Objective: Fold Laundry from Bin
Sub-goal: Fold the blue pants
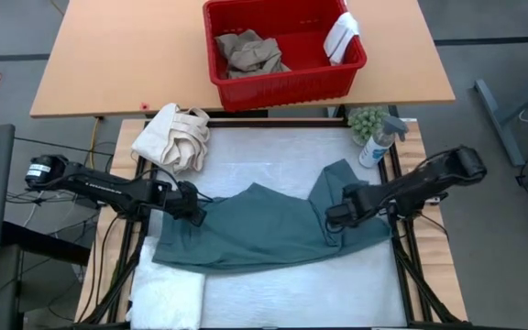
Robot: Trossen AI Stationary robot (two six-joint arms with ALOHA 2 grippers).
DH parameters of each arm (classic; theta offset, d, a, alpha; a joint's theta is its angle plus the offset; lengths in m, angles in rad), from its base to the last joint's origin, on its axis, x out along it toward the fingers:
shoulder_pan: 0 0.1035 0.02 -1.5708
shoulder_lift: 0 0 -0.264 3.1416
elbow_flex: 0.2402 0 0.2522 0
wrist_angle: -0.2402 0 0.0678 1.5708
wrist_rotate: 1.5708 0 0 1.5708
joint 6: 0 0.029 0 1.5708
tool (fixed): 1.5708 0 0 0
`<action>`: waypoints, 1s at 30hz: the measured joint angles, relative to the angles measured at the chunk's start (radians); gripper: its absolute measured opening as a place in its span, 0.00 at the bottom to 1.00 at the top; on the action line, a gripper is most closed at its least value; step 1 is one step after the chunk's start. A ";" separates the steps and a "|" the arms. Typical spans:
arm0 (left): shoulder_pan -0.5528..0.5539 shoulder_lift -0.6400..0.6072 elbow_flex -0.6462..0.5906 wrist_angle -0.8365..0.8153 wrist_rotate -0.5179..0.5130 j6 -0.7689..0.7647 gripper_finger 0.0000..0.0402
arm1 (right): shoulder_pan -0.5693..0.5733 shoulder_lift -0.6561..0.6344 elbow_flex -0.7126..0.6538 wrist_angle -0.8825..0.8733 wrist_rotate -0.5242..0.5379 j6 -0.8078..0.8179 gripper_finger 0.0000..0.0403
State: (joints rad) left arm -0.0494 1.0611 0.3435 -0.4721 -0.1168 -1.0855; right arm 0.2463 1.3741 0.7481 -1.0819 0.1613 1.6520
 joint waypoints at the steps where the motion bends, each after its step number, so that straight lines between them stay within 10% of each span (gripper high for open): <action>1: 0.000 0.000 0.000 0.000 -0.001 0.000 0.00 | 0.006 -0.033 0.006 -0.022 0.004 0.020 0.17; 6: 0.000 0.000 -0.001 0.005 -0.005 0.015 0.00 | 0.050 -0.170 0.060 -0.217 0.042 0.124 0.28; 13: 0.000 0.002 -0.002 0.014 -0.014 0.018 0.00 | -0.053 -0.314 0.095 -0.201 0.366 0.061 0.40; 23: 0.001 0.002 -0.002 0.016 0.000 0.026 0.00 | -0.653 -0.197 0.095 0.024 0.125 -0.603 0.57; 30: 0.001 0.002 -0.002 0.018 0.002 0.026 0.00 | -0.780 -0.032 0.095 0.266 0.079 -0.663 0.58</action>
State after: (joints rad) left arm -0.0486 1.0626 0.3412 -0.4536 -0.1145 -1.0595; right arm -0.5340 1.3422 0.8436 -0.8158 0.2407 0.9886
